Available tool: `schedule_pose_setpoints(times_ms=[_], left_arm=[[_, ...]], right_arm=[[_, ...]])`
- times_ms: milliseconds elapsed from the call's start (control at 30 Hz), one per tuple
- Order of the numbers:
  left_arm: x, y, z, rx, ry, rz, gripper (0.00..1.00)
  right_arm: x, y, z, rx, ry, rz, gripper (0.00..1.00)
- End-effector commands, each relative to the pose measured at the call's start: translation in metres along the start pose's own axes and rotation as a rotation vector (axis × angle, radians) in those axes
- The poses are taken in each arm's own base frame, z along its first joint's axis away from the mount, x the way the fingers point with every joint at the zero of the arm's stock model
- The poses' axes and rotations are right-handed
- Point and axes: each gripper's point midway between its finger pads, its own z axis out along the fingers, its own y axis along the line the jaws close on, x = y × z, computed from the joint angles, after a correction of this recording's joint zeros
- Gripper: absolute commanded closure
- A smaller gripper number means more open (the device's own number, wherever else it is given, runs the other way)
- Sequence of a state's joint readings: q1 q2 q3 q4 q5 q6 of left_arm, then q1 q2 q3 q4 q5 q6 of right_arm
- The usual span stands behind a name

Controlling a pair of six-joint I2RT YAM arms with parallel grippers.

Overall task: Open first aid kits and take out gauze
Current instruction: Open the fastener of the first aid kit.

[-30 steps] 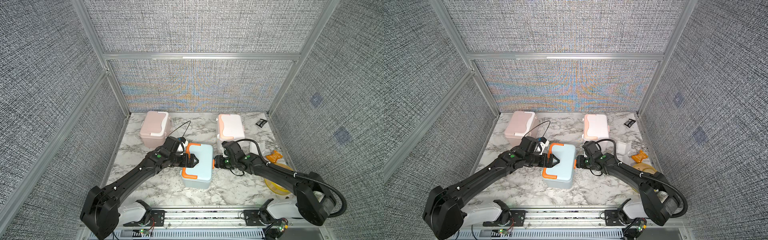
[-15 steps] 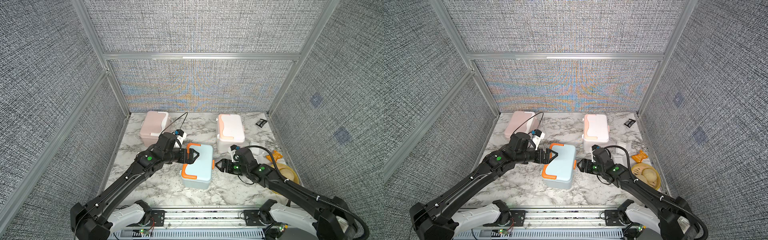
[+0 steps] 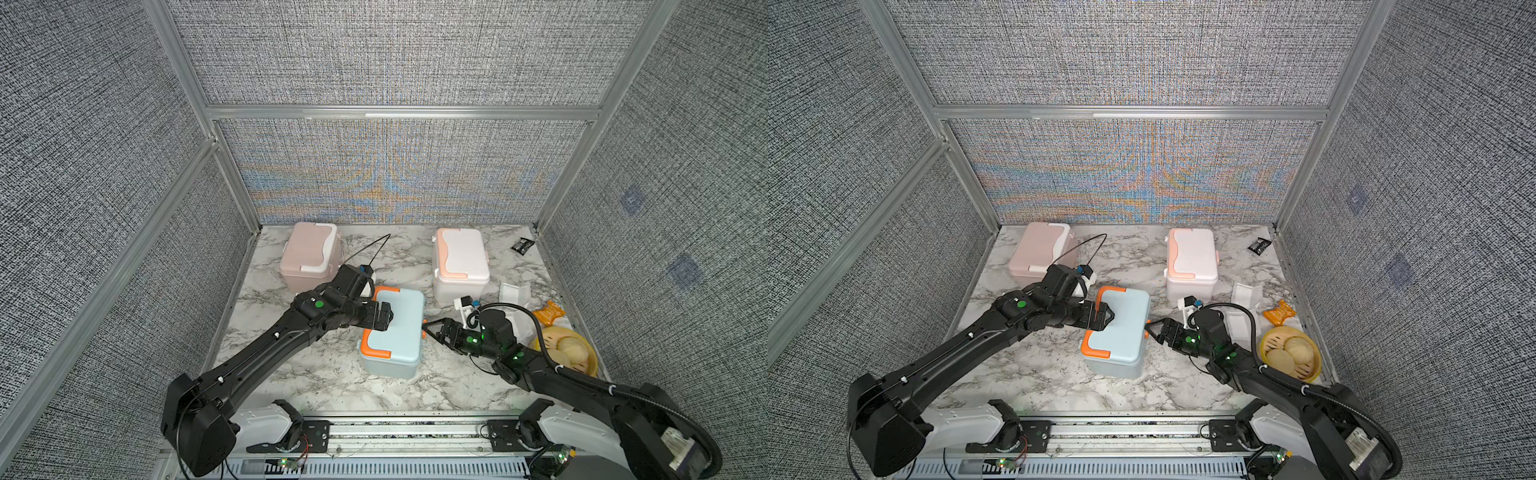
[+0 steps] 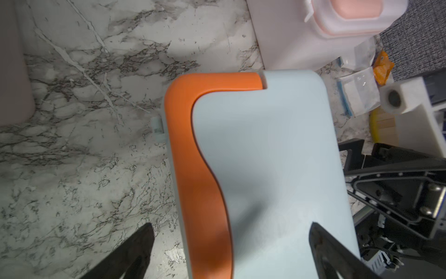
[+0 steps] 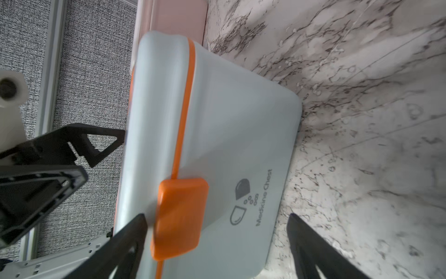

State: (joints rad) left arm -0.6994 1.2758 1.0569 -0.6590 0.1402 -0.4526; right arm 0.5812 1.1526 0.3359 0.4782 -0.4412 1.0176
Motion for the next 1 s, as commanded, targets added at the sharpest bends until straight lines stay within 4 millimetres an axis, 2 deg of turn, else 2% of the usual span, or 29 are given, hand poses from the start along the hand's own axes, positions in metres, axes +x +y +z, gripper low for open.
schedule_pose_setpoints(times_ms=[0,200,333,567,633,833,967], left_arm=[[0.006,-0.002,0.009,0.021,0.030,0.007,0.01],[0.019,0.001,0.021,0.026,0.059,-0.012,0.01],[0.027,0.002,0.028,0.035,0.068,-0.029,0.01],[0.030,0.004,0.031,0.036,0.060,-0.052,0.00],[0.031,0.004,0.032,0.034,0.064,-0.058,0.00],[0.035,0.004,0.036,0.045,0.075,-0.079,0.01],[0.040,0.007,0.040,0.037,0.084,-0.090,0.01]], right_arm=[[-0.007,0.033,0.005,-0.160,0.005,-0.004,0.10],[-0.004,0.039,0.013,-0.234,0.038,0.039,0.22],[-0.001,0.046,0.016,-0.276,0.054,0.052,0.23],[0.001,0.039,0.016,-0.282,0.043,0.077,0.24],[0.000,0.041,0.014,-0.292,0.035,0.073,0.23],[0.002,0.046,0.015,-0.322,0.045,0.070,0.08],[0.003,0.046,0.020,-0.341,0.053,0.085,0.10]])
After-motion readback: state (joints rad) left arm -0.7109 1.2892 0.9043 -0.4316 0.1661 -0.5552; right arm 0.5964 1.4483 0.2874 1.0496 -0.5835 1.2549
